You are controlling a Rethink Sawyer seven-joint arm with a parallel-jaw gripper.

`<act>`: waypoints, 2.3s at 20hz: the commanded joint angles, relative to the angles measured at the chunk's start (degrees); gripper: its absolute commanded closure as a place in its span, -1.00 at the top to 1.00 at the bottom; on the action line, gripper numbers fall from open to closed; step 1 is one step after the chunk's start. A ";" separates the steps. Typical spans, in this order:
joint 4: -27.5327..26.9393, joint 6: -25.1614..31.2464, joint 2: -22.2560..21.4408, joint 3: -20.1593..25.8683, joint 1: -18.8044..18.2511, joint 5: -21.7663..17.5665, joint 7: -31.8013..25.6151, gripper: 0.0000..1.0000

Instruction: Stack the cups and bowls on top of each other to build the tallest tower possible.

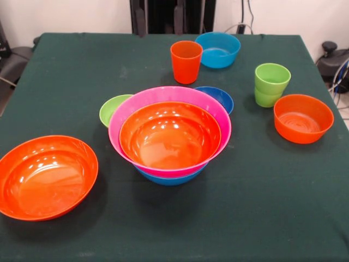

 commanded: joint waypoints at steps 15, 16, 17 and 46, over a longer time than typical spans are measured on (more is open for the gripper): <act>-13.74 12.66 6.67 8.73 -3.53 -3.11 -8.98 1.00; -13.58 12.33 6.85 9.12 -3.97 -3.43 -9.75 1.00; -13.67 12.16 7.27 9.50 -4.30 -3.81 -10.53 1.00; -30.40 17.10 25.64 23.00 -12.28 -16.00 -28.40 1.00</act>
